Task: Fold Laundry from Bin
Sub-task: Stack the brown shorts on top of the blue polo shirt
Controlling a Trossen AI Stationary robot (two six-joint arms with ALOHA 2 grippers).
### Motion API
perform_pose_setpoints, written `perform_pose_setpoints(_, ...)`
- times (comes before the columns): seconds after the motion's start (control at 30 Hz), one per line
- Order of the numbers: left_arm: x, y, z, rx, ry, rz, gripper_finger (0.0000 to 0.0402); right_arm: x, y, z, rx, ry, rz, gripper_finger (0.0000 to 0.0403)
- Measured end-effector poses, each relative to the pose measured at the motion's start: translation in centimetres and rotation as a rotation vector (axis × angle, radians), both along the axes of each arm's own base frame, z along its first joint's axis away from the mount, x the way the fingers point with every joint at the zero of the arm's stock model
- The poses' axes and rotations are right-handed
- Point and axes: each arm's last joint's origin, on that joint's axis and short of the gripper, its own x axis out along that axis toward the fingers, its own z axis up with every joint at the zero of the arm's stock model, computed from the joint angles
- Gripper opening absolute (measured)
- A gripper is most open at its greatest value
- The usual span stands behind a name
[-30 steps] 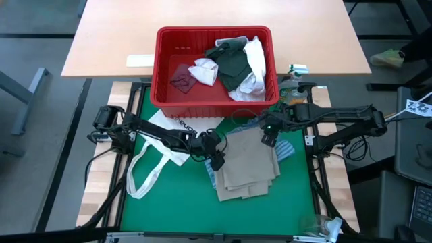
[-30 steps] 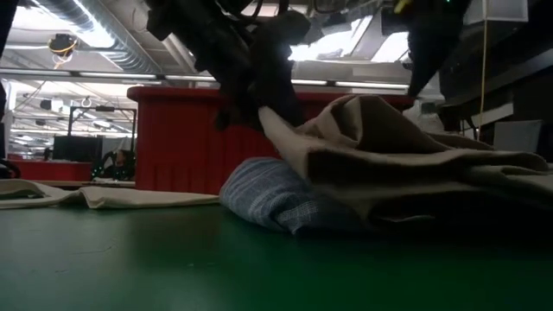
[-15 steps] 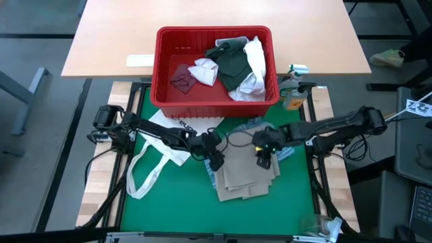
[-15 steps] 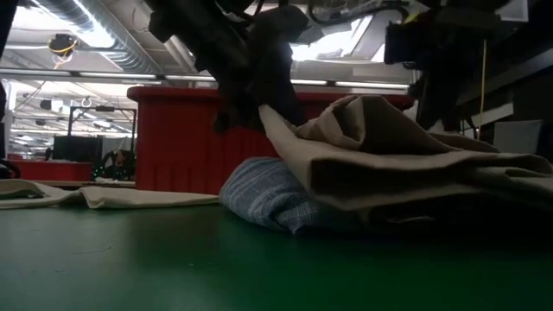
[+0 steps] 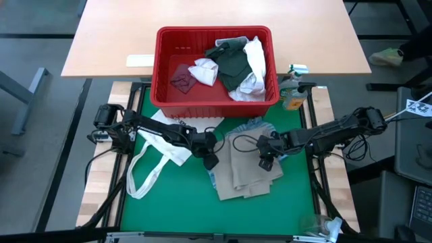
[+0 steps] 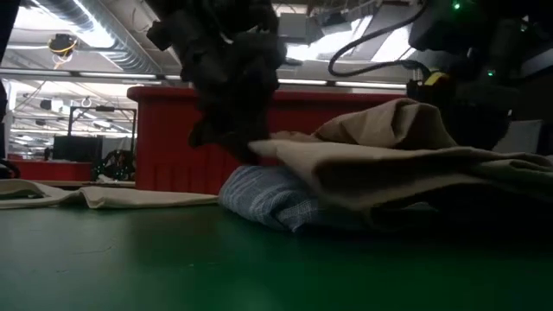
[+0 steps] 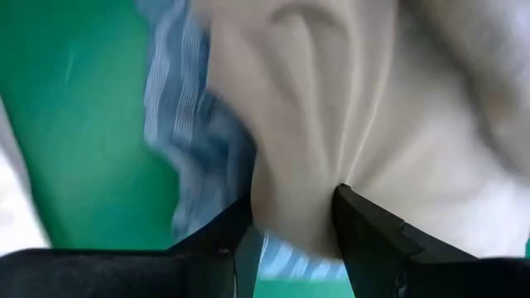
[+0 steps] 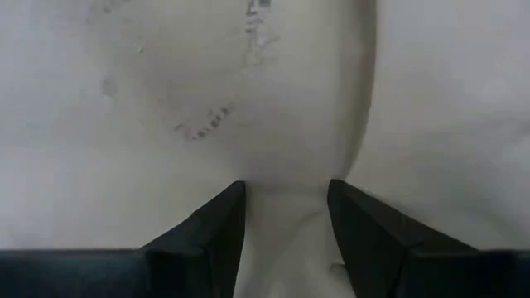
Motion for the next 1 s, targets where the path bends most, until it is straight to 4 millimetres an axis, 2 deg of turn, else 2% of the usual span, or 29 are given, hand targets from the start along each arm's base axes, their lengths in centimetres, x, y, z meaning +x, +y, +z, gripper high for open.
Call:
perform_pose_setpoints(0.13, -0.6, -0.3, -0.3, -0.034, 0.073, -0.026, 0.0139, 0.3, 0.0, 0.1, 0.004, -0.035, 0.003, 0.0177)
perform_pose_setpoints(0.27, -1.0, -0.5, 0.4, -0.075, 0.070, -0.054, 0.0139, 0.8, 0.1, 0.3, 0.012, -0.090, 0.003, 0.0177)
perform_pose_setpoints(0.47, -2.4, -0.5, 4.5, -0.112, -0.052, -0.057, 0.0139, 1.3, 0.2, 1.0, 0.015, -0.124, 0.012, 0.0177)
perform_pose_setpoints(0.63, -3.9, -0.4, 8.1, -0.106, -0.182, -0.059, 0.0139, 2.3, 0.4, 2.6, 0.020, -0.178, 0.050, 0.0177)
perform_pose_setpoints(0.7, -4.1, -0.2, 9.1, -0.056, -0.240, -0.022, 0.0139, 2.8, 0.5, 3.4, 0.022, -0.206, 0.070, 0.0177)
perform_pose_setpoints(0.87, -3.0, 0.2, 10.3, 0.175, -0.417, 0.137, 0.0139, 3.8, 0.7, 5.5, 0.016, -0.282, 0.113, 0.0177)
perform_pose_setpoints(1.0, -1.4, 0.8, 9.3, 0.316, -0.452, 0.154, 0.0139, 4.3, 1.0, 6.8, 0.062, -0.320, 0.170, 0.0177)
